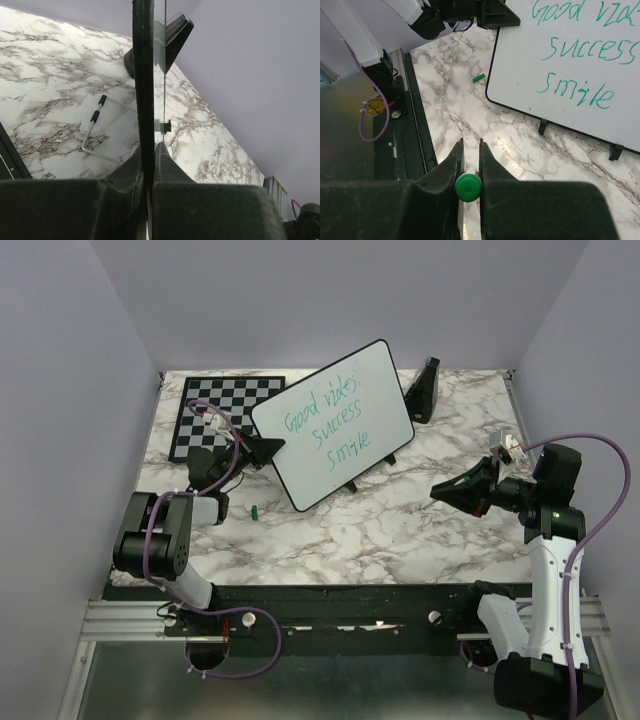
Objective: Write a sentence on the whiteboard
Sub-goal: Put down the whiteboard on the whiteboard stand, then pick up the pen cap from the center of the board.
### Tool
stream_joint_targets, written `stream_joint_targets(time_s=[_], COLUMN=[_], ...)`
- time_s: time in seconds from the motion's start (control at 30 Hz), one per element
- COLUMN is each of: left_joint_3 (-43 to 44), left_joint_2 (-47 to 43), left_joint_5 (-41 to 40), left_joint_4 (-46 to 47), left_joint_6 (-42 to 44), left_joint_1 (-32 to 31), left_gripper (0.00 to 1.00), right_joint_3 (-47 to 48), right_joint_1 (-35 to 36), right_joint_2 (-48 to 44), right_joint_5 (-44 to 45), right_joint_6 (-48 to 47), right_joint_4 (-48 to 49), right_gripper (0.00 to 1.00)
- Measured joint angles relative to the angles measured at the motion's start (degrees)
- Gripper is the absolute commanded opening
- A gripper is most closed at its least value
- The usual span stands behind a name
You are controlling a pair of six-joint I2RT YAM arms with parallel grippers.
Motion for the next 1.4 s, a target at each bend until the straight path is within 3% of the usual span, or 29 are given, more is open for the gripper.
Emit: stream_joint_targets(time_s=[0.13, 0.37, 0.63, 0.87, 0.93, 1.03, 1.13, 1.17, 1.2, 1.4], left_joint_3=[-1.27, -4.02, -4.63, -4.70, -4.76, -5.05, -5.07, -5.07, -5.07, -6.38], left_joint_2=[0.04, 0.92, 2.71, 2.71, 2.67, 2.23, 1.14, 0.59, 0.09, -4.17], left_joint_5=[-0.66, -2.51, -4.33, -5.11, -5.40, -5.55, -5.70, -5.81, -5.92, -7.67], left_joint_4=[1.42, 3.67, 3.69, 3.58, 3.61, 3.28, 3.13, 3.08, 3.10, 2.89], left_joint_6=[-0.04, -0.17, 2.12, 3.87, 4.15, 4.57, 4.92, 5.01, 5.09, 5.42], left_joint_1=[-0.04, -0.04, 0.07, 0.07, 0.07, 0.07, 0.07, 0.07, 0.07, 0.09], left_gripper=[0.07, 0.23, 0.33, 0.53, 0.54, 0.66, 0.85, 0.96, 0.99, 0.99], right_joint_3=[0.00, 0.00, 0.00, 0.00, 0.00, 0.00, 0.00, 0.00, 0.00, 0.00], right_joint_1=[0.00, 0.00, 0.00, 0.00, 0.00, 0.00, 0.00, 0.00, 0.00, 0.00], right_joint_2=[0.00, 0.00, 0.00, 0.33, 0.37, 0.39, 0.50, 0.57, 0.59, 0.66], right_joint_5=[0.00, 0.00, 0.00, 0.00, 0.00, -0.02, 0.00, -0.02, -0.02, -0.02], right_joint_6=[-0.33, -0.35, -0.46, -0.79, -0.79, -0.81, -0.83, -0.85, -0.85, -1.27], right_joint_4=[-0.13, -0.44, -0.96, -1.27, -1.29, -1.29, -1.31, -1.33, -1.36, -1.64], right_gripper=[0.00, 0.01, 0.01, 0.01, 0.00, 0.01, 0.01, 0.01, 0.00, 0.01])
